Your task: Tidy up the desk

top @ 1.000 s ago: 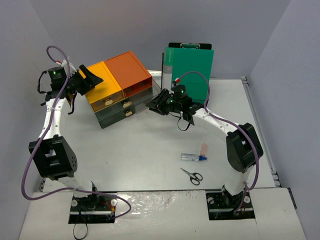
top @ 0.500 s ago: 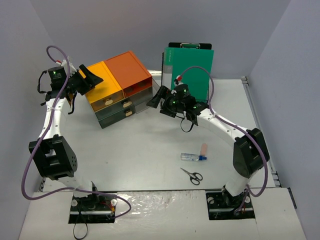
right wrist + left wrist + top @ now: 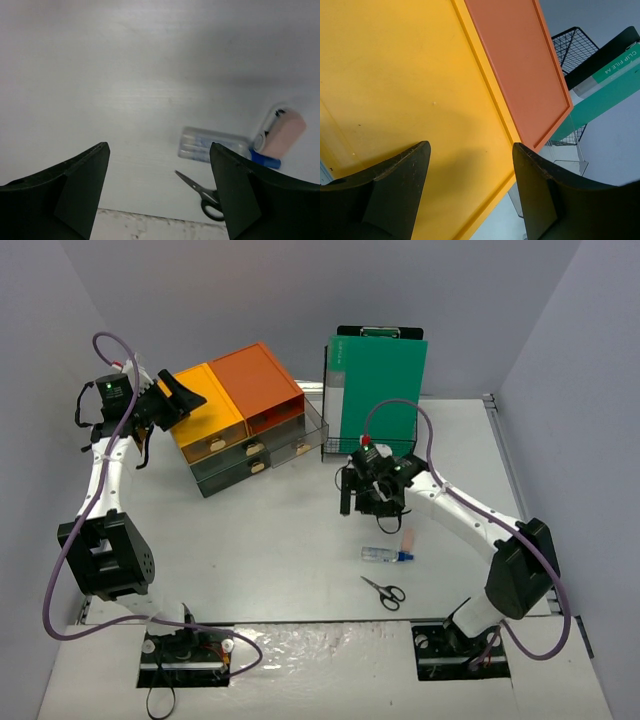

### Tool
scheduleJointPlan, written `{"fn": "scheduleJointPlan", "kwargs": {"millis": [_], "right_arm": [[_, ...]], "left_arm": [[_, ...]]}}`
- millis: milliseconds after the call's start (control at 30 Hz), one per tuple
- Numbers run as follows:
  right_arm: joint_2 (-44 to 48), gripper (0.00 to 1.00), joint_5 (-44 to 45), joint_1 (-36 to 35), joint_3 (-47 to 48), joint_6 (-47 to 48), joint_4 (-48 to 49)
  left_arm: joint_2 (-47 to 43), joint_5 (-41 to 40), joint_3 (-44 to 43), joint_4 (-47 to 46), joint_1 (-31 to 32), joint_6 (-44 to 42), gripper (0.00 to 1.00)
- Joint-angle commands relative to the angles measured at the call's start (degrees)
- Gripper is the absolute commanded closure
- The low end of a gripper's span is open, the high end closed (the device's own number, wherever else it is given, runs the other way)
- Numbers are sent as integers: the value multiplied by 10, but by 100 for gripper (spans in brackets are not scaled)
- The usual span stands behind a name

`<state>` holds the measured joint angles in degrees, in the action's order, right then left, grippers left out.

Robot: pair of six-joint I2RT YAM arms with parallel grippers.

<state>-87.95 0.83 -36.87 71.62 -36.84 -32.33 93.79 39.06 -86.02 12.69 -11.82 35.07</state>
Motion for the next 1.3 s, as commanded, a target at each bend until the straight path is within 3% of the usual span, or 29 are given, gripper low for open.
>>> {"fn": "scheduleJointPlan", "kwargs": {"millis": [0, 333, 733, 1267], "right_arm": [[21, 23, 89, -32, -36, 20, -111], [14, 27, 147, -76, -59, 39, -185], [-92, 28, 135, -146, -15, 161, -156], [-163, 34, 126, -116, -11, 215, -111]], "left_arm": [[11, -2, -3, 19, -5, 9, 36], [10, 1, -4, 16, -6, 16, 36], [7, 6, 1, 9, -5, 21, 36], [5, 4, 0, 16, -4, 17, 36]]}}
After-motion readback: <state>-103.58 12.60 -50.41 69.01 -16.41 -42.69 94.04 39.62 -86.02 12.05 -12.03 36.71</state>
